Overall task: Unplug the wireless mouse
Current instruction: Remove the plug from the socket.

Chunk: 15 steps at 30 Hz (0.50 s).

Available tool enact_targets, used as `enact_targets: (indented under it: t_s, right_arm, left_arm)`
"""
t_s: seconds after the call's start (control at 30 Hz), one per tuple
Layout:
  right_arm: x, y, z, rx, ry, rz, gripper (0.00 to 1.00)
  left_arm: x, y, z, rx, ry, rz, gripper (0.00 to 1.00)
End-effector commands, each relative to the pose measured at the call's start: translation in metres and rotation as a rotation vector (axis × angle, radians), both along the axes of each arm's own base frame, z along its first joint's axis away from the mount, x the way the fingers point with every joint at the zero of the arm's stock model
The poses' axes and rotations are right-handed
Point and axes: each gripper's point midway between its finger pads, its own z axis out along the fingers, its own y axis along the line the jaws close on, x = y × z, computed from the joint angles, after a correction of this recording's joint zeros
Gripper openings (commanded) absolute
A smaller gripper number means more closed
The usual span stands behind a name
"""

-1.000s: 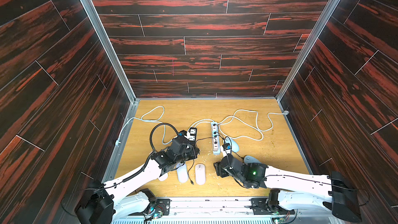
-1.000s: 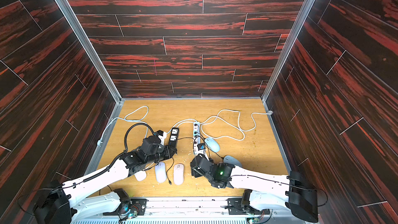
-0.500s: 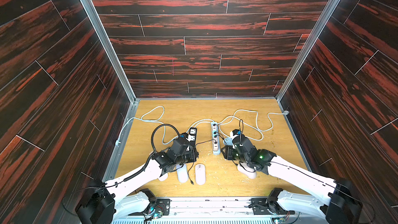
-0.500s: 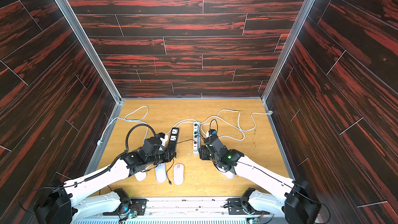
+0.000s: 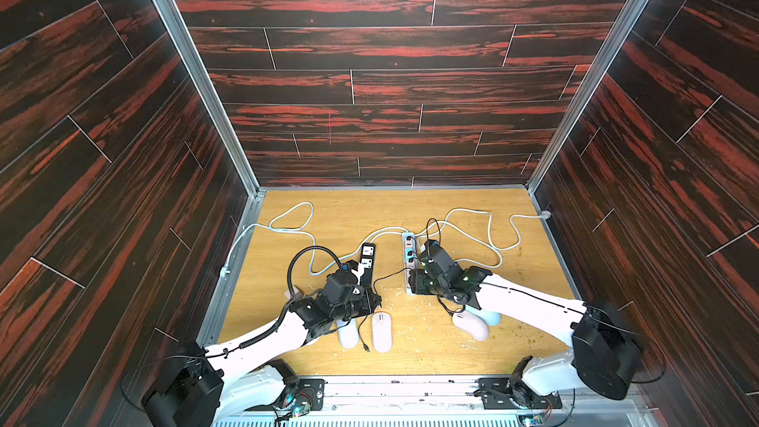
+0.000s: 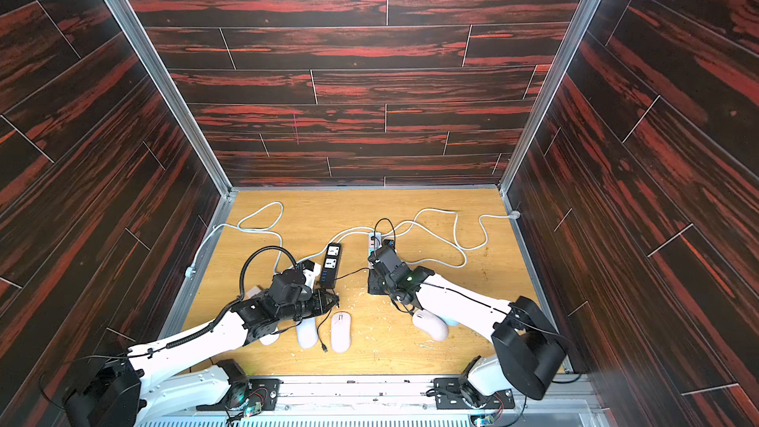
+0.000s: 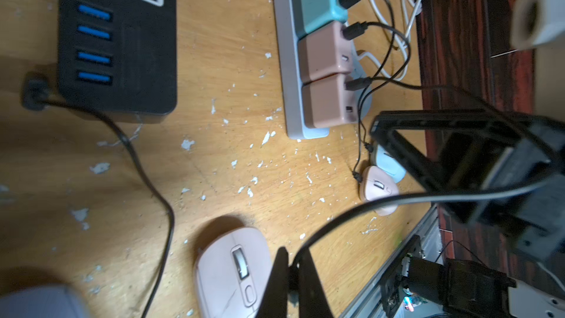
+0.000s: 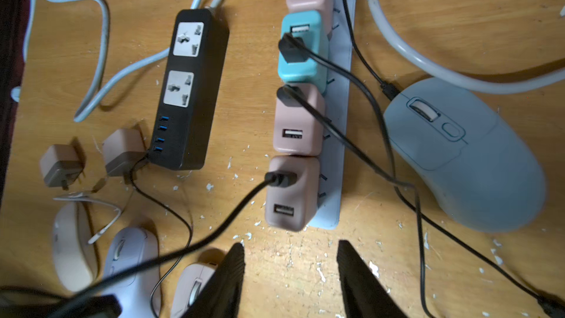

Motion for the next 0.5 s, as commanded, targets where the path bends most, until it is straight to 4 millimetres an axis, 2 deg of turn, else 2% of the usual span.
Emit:
enact_targets:
  t_s: [0.0, 0.17, 0.47]
  right_arm:
    - [0.013, 0.005, 0.001, -0.03, -0.03, -0.022, 0.53]
    - [0.025, 0.005, -0.006, -0.08, -0.041, -0.054, 0.53]
    - [0.03, 0.01, -0.023, -0.126, -0.007, -0.058, 0.48]
  left_arm:
    - [0.008, -0.009, 0.016, -0.049, -0.029, -0.007, 0.0]
    - [0.009, -0.009, 0.017, -0.027, -0.033, -0.017, 0.0]
    - [0.009, -0.009, 0.011, -0.024, -0.022, -0.008, 0.0]
